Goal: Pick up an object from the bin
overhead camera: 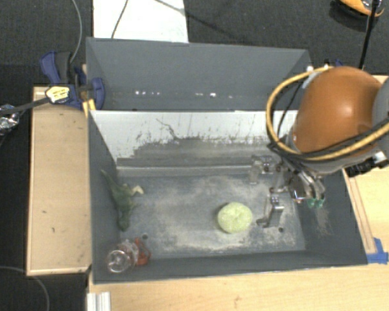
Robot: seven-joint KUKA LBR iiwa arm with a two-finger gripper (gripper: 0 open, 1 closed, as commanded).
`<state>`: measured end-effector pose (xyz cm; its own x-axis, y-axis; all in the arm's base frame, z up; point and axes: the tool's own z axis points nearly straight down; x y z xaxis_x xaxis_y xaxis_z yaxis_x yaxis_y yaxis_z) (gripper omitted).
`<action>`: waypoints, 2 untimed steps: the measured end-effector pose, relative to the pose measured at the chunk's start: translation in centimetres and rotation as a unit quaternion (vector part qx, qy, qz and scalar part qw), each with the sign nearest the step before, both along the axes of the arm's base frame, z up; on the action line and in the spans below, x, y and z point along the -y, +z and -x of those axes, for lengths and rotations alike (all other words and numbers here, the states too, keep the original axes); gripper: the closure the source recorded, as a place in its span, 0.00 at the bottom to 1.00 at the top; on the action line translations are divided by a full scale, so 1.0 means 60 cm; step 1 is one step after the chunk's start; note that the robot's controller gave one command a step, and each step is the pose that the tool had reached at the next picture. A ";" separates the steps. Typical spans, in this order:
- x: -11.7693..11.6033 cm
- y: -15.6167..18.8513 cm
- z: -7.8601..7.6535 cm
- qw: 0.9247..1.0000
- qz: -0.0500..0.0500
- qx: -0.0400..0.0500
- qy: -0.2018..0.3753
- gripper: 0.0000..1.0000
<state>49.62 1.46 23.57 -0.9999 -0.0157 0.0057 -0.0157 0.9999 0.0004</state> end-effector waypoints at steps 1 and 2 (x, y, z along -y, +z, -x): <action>0.000 0.007 -0.003 1.000 0.000 0.004 0.000 0.00; -0.005 -0.101 0.010 1.000 0.000 0.006 0.026 0.00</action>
Offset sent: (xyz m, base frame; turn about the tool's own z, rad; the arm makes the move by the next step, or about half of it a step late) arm -0.0205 0.0071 -0.1657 -0.1575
